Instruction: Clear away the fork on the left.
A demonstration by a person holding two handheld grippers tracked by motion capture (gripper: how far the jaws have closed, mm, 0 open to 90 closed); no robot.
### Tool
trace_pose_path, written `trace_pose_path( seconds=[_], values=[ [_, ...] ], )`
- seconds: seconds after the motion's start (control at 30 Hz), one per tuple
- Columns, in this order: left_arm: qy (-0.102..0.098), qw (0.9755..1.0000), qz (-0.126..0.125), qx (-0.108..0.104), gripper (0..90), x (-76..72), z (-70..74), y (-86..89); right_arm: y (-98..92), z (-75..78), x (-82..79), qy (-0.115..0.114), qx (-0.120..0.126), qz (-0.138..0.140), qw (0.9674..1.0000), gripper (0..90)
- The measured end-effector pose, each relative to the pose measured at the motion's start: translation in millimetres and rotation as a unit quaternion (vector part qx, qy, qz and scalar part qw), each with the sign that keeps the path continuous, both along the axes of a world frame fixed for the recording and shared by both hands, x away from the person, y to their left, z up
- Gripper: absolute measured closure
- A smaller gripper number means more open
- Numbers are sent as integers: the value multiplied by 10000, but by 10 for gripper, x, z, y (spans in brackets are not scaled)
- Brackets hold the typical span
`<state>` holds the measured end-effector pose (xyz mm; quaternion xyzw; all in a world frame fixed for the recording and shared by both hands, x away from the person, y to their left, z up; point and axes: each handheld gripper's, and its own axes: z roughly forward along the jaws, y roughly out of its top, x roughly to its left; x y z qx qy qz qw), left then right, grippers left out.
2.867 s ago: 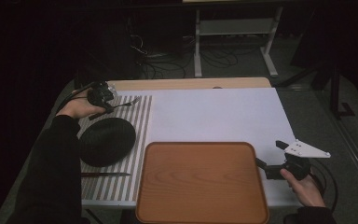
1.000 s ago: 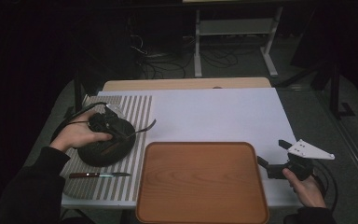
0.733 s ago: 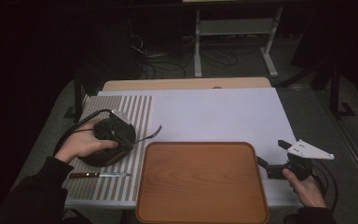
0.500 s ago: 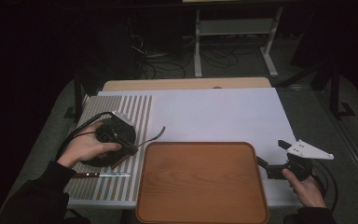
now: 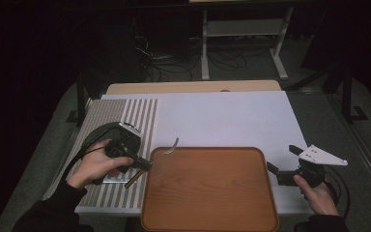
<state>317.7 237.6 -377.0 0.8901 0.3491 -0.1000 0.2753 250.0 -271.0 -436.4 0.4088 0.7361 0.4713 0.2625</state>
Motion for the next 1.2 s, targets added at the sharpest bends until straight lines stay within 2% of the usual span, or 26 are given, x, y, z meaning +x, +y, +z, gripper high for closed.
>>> trace_pose_path(
  seconds=[0.07, 0.2, 0.37, 0.67, 0.73, 0.9, 1.2],
  values=[
    [180, 9997, 117, -80, 776, -19, -26, -30, 8, 4, -9, -6, -9, 0, 10000, 0],
    [315, 9990, 262, -198, 776, -66, -109, -84, -1, 15, -31, -39, 34, -27, 10000, 0],
    [456, 9976, 301, -422, 776, -122, -194, -119, -14, 16, -36, -48, 47, -71, 10000, 0],
    [779, 9957, 333, -367, 776, -178, -357, -257, 0, 20, -49, -56, 35, -69, 10000, 0],
    [936, 9939, 380, -453, 776, -164, -400, -301, 3, 15, -43, -24, 34, -63, 10000, 0],
    [977, 9932, 457, -446, 776, -146, -466, -343, 0, 10, -36, -14, 64, -78, 9999, 0],
    [1068, 9932, 449, -115, 775, -168, -598, -406, -8, 11, -36, -6, -18, -83, 10000, 0]
  ],
)
